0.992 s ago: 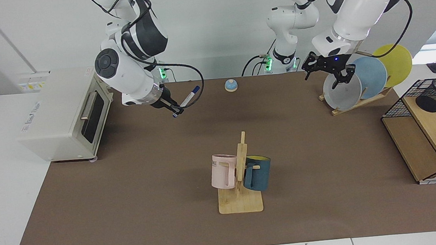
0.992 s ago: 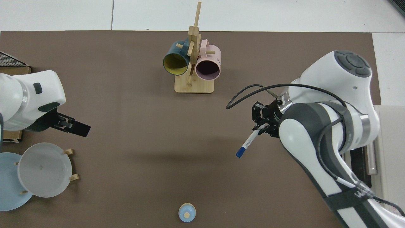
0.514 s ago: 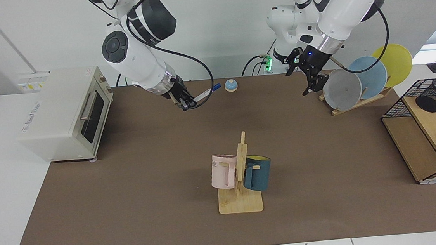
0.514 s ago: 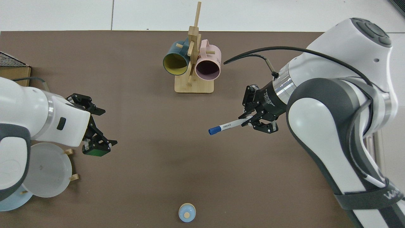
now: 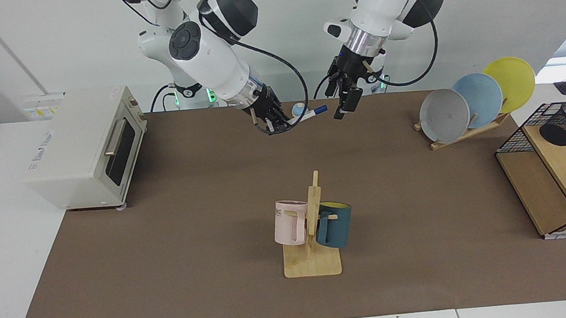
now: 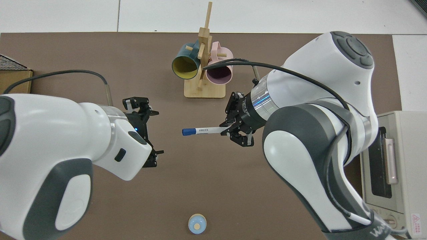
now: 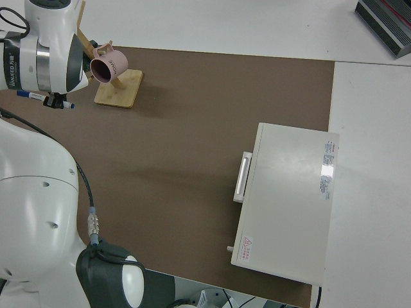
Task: Put markers into pen holder
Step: 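Bring the marker to center while the left gripper reaches its cap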
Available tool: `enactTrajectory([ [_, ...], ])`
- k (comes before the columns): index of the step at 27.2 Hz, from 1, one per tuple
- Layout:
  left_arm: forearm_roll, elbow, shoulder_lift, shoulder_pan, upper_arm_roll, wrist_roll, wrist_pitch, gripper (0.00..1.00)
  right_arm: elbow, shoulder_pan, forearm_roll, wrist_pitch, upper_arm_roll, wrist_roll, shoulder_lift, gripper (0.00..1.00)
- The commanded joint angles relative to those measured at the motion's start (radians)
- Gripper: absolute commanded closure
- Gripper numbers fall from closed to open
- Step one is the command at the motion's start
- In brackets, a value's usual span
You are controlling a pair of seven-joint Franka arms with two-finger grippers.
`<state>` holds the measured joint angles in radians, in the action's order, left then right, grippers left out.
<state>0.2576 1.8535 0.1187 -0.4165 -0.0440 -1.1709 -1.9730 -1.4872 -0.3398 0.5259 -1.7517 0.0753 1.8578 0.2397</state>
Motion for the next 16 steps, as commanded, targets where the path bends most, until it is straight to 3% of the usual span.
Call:
enactTrajectory([
  [1,0.012,0.023,0.009,-0.010,-0.022,-0.009,-0.060,0.03,-0.005,-0.005,0.016,-0.022,-0.002,0.023,0.000,1.00],
  [6,0.014,0.013,-0.002,-0.010,-0.033,-0.009,-0.070,0.07,-0.007,-0.002,0.013,-0.009,-0.002,0.003,-0.002,1.00],
  [11,0.014,0.007,-0.008,-0.013,-0.054,-0.007,-0.110,0.37,-0.007,-0.001,0.013,-0.011,-0.003,0.001,-0.002,1.00],
  [14,0.014,0.003,-0.027,-0.013,-0.057,-0.007,-0.133,0.44,-0.008,0.001,0.013,-0.008,-0.003,-0.017,-0.002,1.00],
  [16,0.012,0.001,-0.031,-0.015,-0.059,-0.007,-0.147,0.56,-0.008,0.001,0.014,0.000,-0.003,-0.026,-0.004,1.00],
])
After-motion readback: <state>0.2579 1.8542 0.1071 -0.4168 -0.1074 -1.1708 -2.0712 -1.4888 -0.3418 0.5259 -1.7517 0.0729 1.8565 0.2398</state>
